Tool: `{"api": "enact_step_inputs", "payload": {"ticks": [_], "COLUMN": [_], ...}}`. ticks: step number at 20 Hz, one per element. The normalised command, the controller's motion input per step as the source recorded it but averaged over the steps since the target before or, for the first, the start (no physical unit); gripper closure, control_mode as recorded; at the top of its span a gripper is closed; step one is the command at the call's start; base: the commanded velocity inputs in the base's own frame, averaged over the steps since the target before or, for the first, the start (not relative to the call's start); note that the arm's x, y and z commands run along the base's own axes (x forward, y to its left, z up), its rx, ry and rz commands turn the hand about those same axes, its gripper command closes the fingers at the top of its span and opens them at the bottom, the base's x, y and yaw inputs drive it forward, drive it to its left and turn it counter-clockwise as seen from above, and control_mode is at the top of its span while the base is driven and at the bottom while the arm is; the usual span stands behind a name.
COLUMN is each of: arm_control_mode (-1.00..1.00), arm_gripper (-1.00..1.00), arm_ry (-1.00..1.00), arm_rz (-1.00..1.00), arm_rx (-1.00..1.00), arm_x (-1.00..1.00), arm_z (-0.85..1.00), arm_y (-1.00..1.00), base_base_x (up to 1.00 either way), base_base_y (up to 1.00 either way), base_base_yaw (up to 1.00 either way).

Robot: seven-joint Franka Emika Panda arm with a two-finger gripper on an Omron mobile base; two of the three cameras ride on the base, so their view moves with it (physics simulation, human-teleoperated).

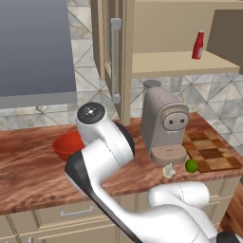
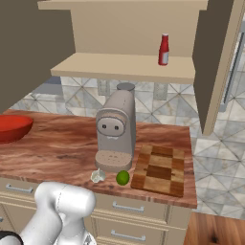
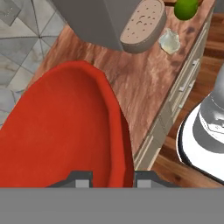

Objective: Open the cabinet. Place the bowl and condiment on the counter. Then place the lime and garlic on the cutting board.

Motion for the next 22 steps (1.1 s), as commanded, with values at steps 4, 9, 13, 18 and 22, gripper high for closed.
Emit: {"api": "enact_step_inputs", "payload": {"ticks": [4, 9, 13, 18, 22], "arm_control_mode": [-1.00, -1.00, -1.00, -1.00, -1.00], "arm_gripper": [1.00, 1.00, 1.00, 1.00, 1.00], "arm_ry": [-0.05, -0.05, -0.05, -0.02, 0.00], "arm_rz": [0.02, 0.01, 0.00, 0.00, 0.00], "arm_rx": [0.02, 0.01, 0.01, 0.03, 0.01], "arm_x": [0.18, 0.12, 0.21, 0.27, 0.24], "arm_z": [-0.05, -0.13, -0.09, -0.01, 0.00], "arm_y": [0.00, 0.00, 0.01, 0.00, 0.12], "base_base_x": [0.00, 0.00, 0.00, 0.00, 0.00], "base_base_y": [0.00, 0.00, 0.00, 0.00, 0.00], "base_base_yaw": [0.00, 0.00, 0.00, 0.00, 0.00]}}
